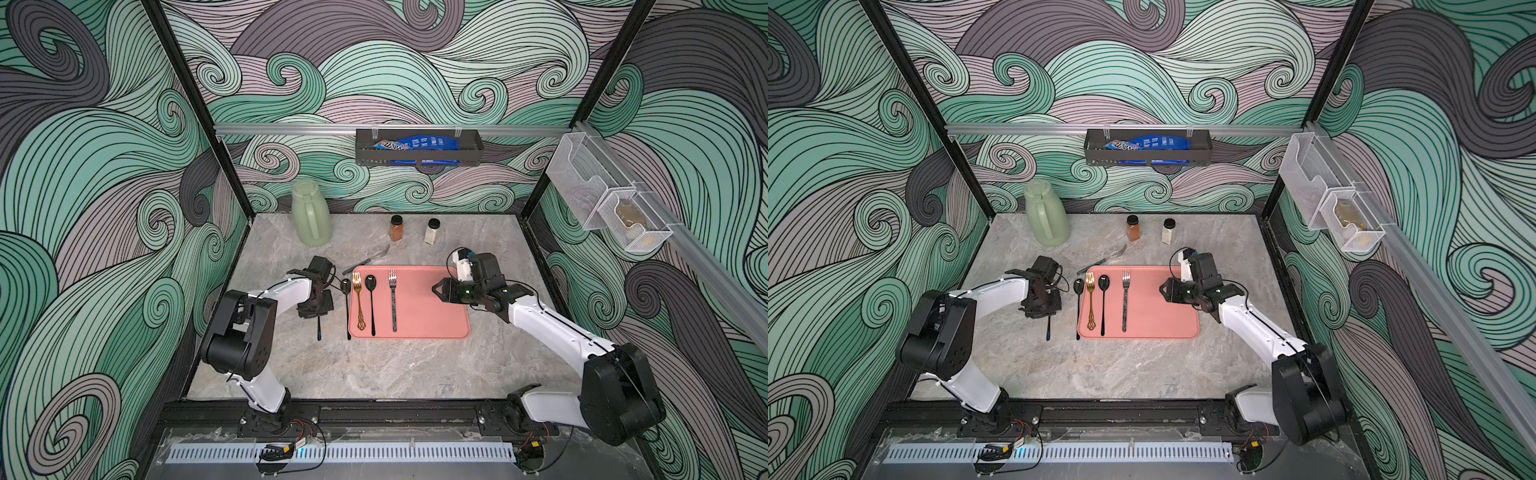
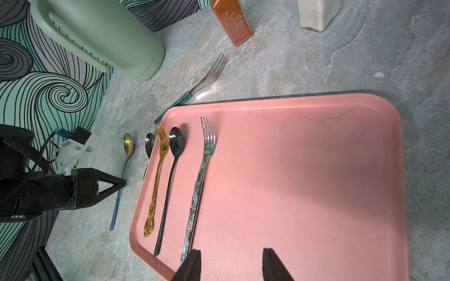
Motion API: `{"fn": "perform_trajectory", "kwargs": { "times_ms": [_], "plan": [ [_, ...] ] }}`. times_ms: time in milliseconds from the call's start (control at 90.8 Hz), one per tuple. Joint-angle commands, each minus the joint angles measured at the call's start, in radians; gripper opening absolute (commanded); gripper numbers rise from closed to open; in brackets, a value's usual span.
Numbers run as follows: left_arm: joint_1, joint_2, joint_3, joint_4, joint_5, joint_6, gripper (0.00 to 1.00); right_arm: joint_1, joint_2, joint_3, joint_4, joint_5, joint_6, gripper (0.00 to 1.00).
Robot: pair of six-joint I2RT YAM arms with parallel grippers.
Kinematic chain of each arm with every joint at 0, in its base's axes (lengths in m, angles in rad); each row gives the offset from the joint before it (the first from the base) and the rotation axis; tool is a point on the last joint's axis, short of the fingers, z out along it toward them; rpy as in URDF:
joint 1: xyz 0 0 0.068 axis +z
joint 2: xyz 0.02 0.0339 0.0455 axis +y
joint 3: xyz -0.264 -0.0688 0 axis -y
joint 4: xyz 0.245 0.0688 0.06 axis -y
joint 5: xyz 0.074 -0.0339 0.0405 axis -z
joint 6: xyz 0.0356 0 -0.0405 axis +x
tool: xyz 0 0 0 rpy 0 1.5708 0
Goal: Set the spoon and fork side by side
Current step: Pick up the spoon from the center of the board.
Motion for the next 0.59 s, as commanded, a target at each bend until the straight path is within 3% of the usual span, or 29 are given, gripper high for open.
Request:
{"fn": "perform_trajectory", "kwargs": {
  "times_ms": [0,165,264,583],
  "plan": [
    [-0.007,0.042,-0.011,-0.101,0.027,-0.013,0.09,0.005,-0.022,0.001,0.009,-0.015,0.005,0.46],
    [-0.02,0.012,-0.02,-0.09,0.049,-0.021,0.0,0.004,-0.035,-0.004,0.007,-0.012,0.01,0.46],
    [-0.024,-0.017,0.007,-0.138,0.074,-0.032,0.0,0.005,-0.041,-0.007,0.002,-0.005,0.008,0.46],
    [-0.145,-0.1,0.257,-0.368,0.095,-0.079,0.0,-0.072,-0.087,-0.037,-0.037,0.002,-0.037,0.46]
  ]
}}
